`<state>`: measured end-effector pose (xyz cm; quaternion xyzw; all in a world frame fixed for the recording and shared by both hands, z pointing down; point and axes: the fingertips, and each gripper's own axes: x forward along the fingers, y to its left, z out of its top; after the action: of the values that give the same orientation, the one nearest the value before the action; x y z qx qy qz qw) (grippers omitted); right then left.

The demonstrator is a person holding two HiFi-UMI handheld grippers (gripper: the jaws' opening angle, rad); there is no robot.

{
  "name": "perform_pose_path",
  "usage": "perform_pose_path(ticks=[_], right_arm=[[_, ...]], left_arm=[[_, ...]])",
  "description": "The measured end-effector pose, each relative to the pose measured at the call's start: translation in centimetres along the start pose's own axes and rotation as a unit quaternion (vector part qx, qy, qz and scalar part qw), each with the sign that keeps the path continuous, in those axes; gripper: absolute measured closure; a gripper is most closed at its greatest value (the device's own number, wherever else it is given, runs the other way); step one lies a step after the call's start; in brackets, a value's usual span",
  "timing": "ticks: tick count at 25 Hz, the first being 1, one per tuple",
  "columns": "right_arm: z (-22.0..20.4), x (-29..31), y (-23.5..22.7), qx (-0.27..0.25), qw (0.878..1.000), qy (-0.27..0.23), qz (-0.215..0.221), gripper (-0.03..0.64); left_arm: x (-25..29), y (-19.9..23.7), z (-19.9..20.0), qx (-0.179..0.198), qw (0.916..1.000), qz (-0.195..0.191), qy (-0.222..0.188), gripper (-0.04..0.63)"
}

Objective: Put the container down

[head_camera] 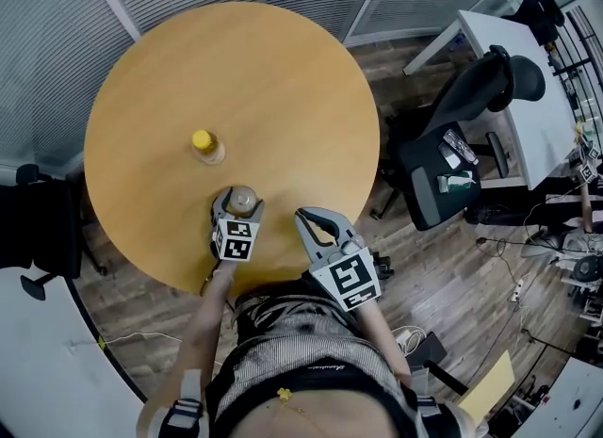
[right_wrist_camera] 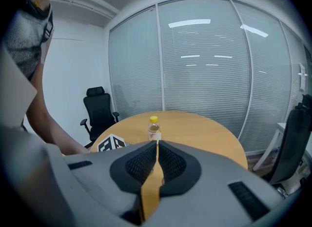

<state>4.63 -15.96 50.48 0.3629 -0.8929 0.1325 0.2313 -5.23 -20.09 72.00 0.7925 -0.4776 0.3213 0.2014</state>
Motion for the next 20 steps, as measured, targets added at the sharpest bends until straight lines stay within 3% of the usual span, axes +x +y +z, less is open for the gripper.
perform_pose_path(ticks=[20], right_arm=[[0.1,-0.5,1.5,-0.023,0.999,-0.008,0.028,0.592]], left_arm=[[-3.8,-0.7,-1.9,-0.045,0.9988,0.020,0.002,0.249]])
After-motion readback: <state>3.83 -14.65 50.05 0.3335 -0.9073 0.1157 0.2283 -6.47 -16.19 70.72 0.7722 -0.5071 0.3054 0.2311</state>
